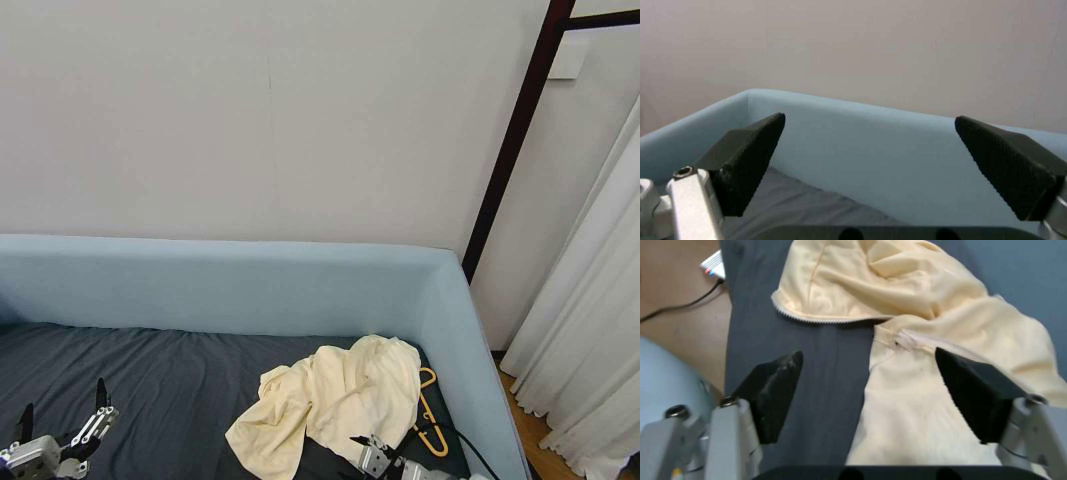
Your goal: Pick up the clothes from the sofa and hang them on the clothes hanger.
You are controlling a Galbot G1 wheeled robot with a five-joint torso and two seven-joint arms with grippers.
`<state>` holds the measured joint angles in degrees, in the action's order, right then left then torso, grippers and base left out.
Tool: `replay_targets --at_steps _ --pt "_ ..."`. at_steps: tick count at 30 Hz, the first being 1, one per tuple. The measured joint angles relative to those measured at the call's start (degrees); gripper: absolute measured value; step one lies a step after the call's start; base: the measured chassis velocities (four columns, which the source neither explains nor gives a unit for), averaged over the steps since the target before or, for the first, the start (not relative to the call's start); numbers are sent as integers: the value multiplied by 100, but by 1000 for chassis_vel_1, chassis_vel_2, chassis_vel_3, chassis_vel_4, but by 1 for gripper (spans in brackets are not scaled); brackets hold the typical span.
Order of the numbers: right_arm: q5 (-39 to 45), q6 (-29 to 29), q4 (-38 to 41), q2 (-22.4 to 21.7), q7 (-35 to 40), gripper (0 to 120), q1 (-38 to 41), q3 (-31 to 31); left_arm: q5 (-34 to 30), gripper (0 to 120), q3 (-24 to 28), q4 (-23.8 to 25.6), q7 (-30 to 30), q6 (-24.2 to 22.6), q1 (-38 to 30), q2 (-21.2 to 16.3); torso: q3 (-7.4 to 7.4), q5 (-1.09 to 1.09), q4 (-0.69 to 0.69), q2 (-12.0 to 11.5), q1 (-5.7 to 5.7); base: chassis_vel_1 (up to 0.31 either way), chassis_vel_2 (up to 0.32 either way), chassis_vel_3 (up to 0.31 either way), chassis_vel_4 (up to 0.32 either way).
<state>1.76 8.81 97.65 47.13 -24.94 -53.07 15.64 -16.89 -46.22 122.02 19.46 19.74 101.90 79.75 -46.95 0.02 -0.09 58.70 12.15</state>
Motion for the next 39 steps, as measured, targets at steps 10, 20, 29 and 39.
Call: replay_targets --at_steps 10,20,29,39 --pt "-978 -1317 -1929 1149 -1581 100 1299 8 5 100 -119 24 0 -88 17 -29 0 -3 1 -1 0 0 0 0 0" --pt "-2001 -1650 -3554 2242 -2728 100 2196 -166 53 100 -217 108 11 -131 59 87 0 -4 -1 -1 0 0 0 0 0" --pt "-2637 -1837 -4339 2690 -3239 90 2437 -399 107 100 -164 121 20 -131 27 222 0 -3 0 -1 0 0 0 0 0" --pt "-2825 -1932 -4283 2631 -3581 50 2425 -553 105 100 -112 53 36 -136 -60 197 1 -3 -1 0 0 0 0 0 0"
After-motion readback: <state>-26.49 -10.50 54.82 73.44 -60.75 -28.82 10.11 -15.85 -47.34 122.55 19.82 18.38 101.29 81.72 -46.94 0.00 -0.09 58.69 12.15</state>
